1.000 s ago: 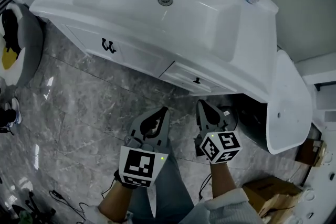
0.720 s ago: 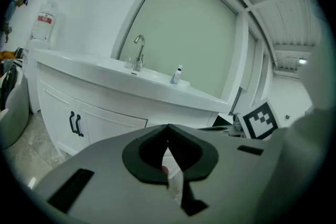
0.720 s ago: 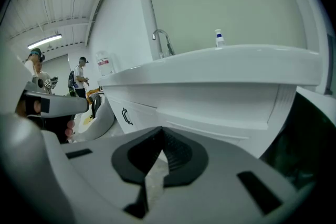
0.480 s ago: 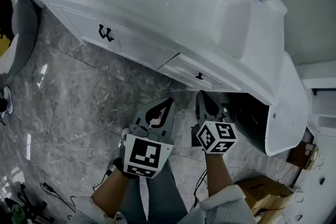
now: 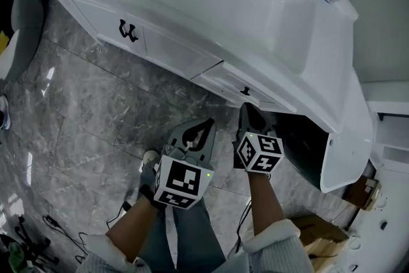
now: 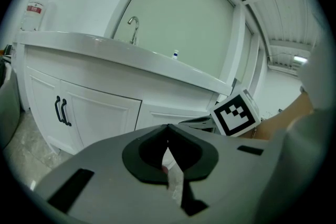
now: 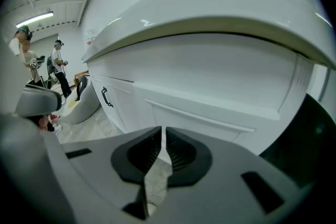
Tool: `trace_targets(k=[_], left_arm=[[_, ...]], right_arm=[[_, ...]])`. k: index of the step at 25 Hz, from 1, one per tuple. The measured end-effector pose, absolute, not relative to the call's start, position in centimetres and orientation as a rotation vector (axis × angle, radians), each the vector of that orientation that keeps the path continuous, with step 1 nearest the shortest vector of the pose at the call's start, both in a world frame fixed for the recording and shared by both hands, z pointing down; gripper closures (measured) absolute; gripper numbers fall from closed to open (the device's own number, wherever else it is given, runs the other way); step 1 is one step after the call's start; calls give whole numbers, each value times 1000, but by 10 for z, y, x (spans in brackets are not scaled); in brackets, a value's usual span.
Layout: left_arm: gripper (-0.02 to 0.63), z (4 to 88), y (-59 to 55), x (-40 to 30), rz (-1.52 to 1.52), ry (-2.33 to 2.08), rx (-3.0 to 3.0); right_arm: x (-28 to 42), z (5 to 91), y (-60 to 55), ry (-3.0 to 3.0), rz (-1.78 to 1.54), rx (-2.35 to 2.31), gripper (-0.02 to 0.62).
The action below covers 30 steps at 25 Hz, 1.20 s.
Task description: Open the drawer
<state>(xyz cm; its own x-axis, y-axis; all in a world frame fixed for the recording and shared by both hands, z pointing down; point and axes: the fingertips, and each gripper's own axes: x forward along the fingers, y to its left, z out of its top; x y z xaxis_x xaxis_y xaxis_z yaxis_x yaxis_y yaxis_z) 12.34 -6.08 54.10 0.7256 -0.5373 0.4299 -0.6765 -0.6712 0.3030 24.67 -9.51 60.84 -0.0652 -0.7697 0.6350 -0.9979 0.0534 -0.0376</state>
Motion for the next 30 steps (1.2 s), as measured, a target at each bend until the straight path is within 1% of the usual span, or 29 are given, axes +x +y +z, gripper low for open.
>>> trace_targets(k=[1,4,7,12,19,30], left_arm=[[589,544,-61,124,431,-929,2483],[589,549,-62,125,436,-934,2480],[589,552,-64,127,428,-938,2468],[589,558,-70,127,432,-949,2465],[589,562,-70,128,434,-952,2453],[589,566,-70,118,439,-984,2439]], right_arm=[[247,613,-96,-1878,684,1759,572],[248,627,-98,-1849,735,1728,506],[253,633,-104,-1814,721,1733,487],[263,644,-115,-1753,698,1763,429],[270,658,-126,-1681,714,1785,400],[283,674,-140,-1604,867,1862,402]])
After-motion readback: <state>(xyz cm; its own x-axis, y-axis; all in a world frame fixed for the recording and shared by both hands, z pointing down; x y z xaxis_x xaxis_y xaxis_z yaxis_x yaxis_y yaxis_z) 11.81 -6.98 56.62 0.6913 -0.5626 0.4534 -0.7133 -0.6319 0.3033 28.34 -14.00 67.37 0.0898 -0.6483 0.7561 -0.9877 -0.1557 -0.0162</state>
